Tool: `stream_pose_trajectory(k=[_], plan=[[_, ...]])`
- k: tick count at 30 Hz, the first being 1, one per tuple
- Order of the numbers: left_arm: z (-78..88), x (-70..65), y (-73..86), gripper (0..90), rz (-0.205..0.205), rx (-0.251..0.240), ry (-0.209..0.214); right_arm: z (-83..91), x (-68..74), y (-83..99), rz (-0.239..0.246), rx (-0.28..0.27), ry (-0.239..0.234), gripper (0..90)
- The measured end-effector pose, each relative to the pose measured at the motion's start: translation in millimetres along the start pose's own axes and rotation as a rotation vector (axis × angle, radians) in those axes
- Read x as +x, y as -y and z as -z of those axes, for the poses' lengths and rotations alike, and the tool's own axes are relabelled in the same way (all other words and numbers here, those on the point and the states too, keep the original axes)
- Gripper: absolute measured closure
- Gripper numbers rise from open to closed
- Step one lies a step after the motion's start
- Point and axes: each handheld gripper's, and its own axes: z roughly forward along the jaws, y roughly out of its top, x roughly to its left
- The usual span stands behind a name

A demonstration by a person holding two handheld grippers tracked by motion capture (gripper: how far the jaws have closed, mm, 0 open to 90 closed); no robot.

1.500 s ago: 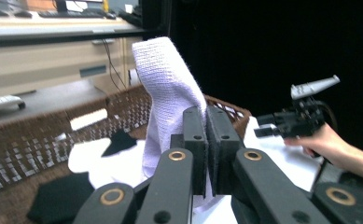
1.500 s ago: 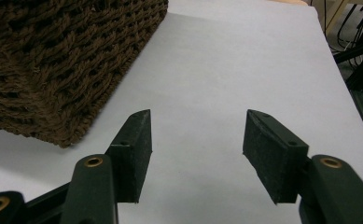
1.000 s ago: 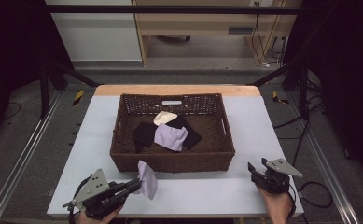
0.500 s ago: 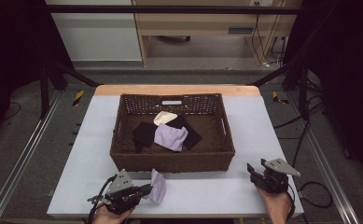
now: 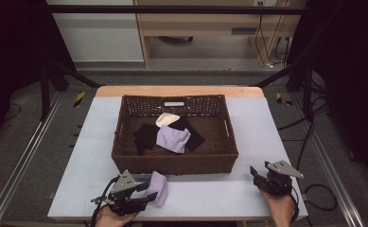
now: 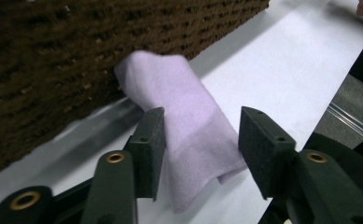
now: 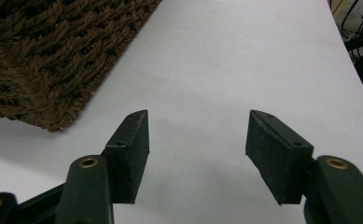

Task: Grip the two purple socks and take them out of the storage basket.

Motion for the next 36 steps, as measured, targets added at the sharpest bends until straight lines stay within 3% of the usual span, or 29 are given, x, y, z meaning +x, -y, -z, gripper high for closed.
stream_pose_trajectory(k=[7, 12, 17, 21, 24, 29, 36], plan=[[17.9, 1.2, -8.8, 43.3, 0.026, -0.081, -0.008, 1.1, -0.2, -0.6, -0.007, -0.009, -0.001, 39.8], [32.4, 0.3, -23.4, 42.7, 0.015, -0.138, -0.034, 2.6, -1.7, -2.1, -0.016, -0.021, 0.000, 39.8], [46.1, 3.5, -47.8, 42.7, -0.003, -0.216, -0.062, 3.1, -0.9, -3.2, -0.013, -0.026, 0.001, 40.6], [50.0, 8.6, -77.0, 42.6, -0.028, -0.251, -0.094, 2.9, 0.2, -4.9, -0.007, -0.034, 0.000, 41.3], [47.2, 14.9, -101.4, 42.7, -0.045, -0.269, -0.122, 2.6, 0.9, -6.1, -0.010, -0.035, -0.002, 41.7], [32.9, 31.8, -137.8, 43.4, -0.037, -0.280, -0.158, 2.4, -0.4, -6.6, -0.011, -0.039, -0.003, 42.0], [-1.4, 56.8, -169.3, 46.5, -0.039, -0.265, -0.219, 1.5, -1.0, -6.8, -0.009, -0.037, -0.004, 42.0]])
